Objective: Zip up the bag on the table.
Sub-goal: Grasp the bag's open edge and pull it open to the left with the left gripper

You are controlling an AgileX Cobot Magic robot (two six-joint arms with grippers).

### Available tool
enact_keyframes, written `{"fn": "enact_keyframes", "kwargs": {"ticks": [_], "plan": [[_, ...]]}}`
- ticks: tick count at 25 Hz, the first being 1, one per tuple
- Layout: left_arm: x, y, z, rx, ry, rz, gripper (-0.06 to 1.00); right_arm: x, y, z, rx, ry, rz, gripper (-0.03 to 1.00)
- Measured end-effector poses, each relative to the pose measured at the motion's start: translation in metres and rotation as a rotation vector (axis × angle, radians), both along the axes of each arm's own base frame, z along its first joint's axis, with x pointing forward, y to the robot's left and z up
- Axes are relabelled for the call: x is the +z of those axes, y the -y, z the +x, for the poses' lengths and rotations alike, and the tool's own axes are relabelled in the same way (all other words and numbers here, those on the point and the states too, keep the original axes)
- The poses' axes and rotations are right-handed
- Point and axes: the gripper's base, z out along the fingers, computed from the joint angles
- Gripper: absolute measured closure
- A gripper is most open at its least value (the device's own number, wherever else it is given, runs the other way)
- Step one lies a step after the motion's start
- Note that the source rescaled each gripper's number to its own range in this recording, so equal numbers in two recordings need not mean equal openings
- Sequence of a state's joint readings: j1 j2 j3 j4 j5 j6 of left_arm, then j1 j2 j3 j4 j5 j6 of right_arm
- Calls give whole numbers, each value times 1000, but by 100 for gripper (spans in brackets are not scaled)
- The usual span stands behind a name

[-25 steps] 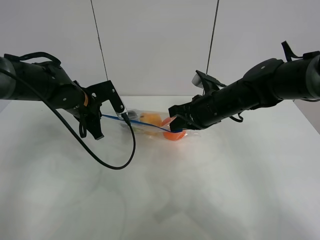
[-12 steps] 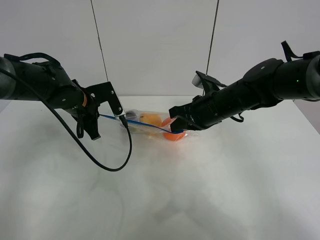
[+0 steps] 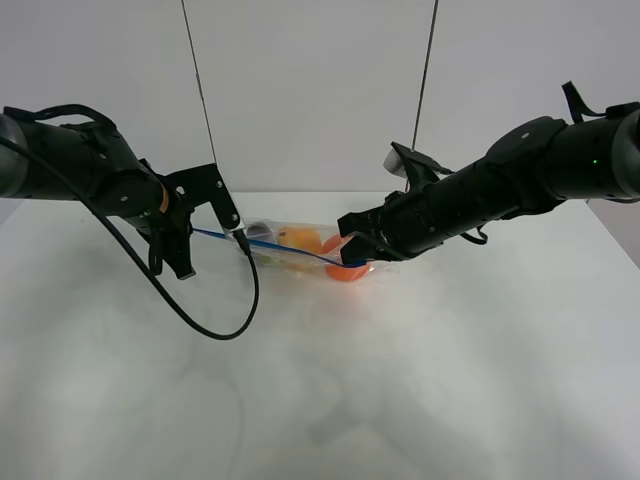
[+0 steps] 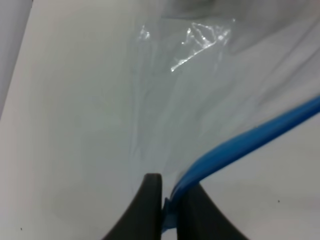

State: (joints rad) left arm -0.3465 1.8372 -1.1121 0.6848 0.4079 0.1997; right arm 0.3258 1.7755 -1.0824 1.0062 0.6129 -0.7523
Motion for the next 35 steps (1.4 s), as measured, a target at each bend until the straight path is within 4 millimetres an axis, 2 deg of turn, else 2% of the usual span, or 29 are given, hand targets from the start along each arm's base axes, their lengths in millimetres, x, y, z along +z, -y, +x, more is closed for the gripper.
{"fn": "enact_keyframes", "kwargs": {"ticks": [12, 14, 18, 20, 23, 29, 32, 35], "plan": [[0, -2, 1, 7, 1, -2, 93, 0, 0, 0, 4, 3, -7, 97], [0, -4, 1, 17, -3, -3, 85, -1, 1, 0, 10, 8, -17, 97], [-1, -6, 1, 69, -16, -65, 49, -1, 2, 0, 15, 9, -27, 97], [-1, -4, 1, 94, -16, -120, 35, -2, 2, 0, 16, 9, -29, 97], [-2, -1, 1, 115, -18, -166, 29, -2, 2, 0, 17, 10, -31, 97], [-2, 0, 1, 156, -29, -216, 26, -2, 3, 0, 22, 12, -38, 97], [-2, 0, 1, 215, -30, -259, 25, -2, 3, 0, 23, 14, -41, 97], [-3, -4, 1, 312, -35, -314, 19, -2, 3, 0, 25, 15, -44, 97]]}}
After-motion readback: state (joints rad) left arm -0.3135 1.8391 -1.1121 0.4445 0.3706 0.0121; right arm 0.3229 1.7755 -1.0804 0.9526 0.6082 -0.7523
